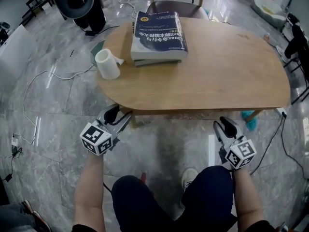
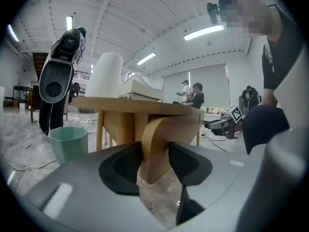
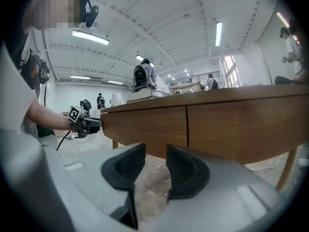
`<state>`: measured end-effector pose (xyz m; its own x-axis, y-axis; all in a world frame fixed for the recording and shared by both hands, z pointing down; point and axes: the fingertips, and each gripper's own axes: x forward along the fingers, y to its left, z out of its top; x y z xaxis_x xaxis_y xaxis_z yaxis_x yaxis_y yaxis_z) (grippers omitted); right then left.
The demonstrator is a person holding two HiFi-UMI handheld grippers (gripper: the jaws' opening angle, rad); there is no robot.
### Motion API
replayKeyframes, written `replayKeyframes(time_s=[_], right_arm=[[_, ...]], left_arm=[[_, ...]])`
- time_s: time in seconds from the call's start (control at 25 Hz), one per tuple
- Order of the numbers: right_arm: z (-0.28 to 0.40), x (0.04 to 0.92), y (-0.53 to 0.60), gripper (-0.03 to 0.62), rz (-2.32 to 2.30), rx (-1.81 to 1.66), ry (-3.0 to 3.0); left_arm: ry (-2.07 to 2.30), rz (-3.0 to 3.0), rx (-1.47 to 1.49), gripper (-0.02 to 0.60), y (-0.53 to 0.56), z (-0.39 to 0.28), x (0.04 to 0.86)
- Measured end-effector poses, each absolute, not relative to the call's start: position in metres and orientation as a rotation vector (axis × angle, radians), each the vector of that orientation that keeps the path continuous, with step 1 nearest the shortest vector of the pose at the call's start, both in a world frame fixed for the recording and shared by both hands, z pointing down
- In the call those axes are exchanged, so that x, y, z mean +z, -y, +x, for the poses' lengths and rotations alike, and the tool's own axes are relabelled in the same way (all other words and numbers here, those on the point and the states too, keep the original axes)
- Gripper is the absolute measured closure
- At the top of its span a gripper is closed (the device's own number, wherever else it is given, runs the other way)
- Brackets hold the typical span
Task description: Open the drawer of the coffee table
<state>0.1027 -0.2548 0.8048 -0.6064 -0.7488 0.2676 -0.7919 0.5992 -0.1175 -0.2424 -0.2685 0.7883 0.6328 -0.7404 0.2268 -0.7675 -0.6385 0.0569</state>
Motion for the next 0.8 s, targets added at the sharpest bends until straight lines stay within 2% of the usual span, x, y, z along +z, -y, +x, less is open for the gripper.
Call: replayKeyframes(time_s=[0.56, 0.8], right_arm=[[0.092, 0.808, 0.256, 0.471, 1.239, 0.321, 2.606], [0.091, 0.806, 0.254, 0.471, 1.245, 0.32, 2.605]], left_arm=[[0.931, 2.716, 0.302, 0.38, 0.282, -0.231, 0.792], [0.917, 2.699, 0.249, 0.397, 0.274, -0.232, 0.792]])
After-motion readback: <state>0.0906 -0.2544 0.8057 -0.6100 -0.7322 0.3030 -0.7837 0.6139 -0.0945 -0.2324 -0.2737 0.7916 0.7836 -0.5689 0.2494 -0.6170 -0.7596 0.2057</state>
